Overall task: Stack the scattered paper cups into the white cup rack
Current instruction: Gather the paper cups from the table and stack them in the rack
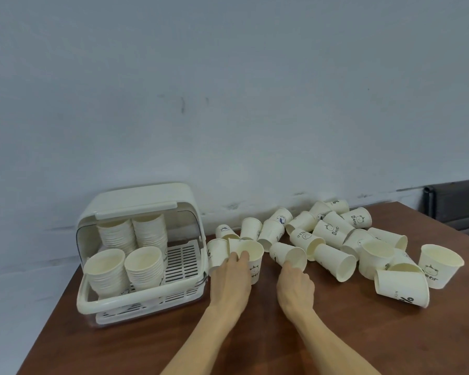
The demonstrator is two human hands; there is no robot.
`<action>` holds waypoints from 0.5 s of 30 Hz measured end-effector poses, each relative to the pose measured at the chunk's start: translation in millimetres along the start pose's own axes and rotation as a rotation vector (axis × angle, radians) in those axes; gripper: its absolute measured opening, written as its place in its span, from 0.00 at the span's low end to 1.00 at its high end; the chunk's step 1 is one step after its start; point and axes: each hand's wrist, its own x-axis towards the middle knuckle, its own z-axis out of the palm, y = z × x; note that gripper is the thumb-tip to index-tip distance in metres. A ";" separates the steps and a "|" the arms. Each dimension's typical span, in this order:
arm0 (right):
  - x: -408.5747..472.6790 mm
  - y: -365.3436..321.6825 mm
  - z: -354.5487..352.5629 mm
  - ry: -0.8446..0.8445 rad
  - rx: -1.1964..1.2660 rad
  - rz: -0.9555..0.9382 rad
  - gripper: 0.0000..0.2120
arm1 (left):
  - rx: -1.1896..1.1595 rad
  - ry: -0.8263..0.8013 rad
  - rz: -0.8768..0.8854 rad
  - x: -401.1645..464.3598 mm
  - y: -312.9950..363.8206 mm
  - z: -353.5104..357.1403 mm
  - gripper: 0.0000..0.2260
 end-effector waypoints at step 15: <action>-24.3 -29.3 -66.7 0.183 0.052 -0.260 0.11 | -0.030 0.096 -0.084 -23.5 -19.1 -60.3 0.10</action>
